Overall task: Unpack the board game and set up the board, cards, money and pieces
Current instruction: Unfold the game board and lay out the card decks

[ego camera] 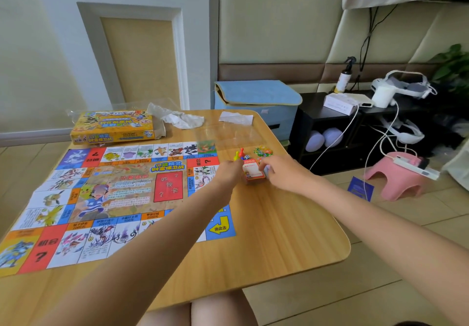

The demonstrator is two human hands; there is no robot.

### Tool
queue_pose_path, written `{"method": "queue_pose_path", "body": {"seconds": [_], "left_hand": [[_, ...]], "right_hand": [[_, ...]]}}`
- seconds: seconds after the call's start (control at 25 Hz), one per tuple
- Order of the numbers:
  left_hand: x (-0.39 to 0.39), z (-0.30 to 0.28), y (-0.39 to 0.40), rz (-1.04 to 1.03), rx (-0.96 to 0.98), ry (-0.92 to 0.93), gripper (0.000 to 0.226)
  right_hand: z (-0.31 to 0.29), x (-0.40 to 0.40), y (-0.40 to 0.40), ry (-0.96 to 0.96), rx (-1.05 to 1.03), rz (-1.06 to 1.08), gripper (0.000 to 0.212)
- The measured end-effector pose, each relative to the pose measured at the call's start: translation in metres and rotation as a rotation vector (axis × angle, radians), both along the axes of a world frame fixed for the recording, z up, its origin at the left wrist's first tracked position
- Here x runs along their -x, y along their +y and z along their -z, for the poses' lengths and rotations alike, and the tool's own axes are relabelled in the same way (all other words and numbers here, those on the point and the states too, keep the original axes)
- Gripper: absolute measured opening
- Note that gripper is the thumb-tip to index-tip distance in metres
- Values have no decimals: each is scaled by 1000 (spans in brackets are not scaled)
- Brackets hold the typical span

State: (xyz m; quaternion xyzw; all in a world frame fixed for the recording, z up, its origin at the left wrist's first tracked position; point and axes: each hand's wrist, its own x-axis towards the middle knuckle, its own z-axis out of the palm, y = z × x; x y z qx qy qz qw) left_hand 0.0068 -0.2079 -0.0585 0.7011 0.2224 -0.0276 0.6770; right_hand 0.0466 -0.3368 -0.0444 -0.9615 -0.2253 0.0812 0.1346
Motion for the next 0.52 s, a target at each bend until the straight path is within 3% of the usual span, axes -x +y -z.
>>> {"method": "queue_pose_path", "body": {"seconds": [0.16, 0.4, 0.52], "left_hand": [[-3, -8, -7, -112, 228, 62, 29], [4, -28, -13, -76, 252, 112, 34], [7, -33, -13, -61, 258, 135, 32]], "right_hand": [[7, 11, 6, 144, -167, 40, 38], [15, 8, -4, 135, -181, 159, 36], [19, 7, -6, 193, -345, 248, 35]]}}
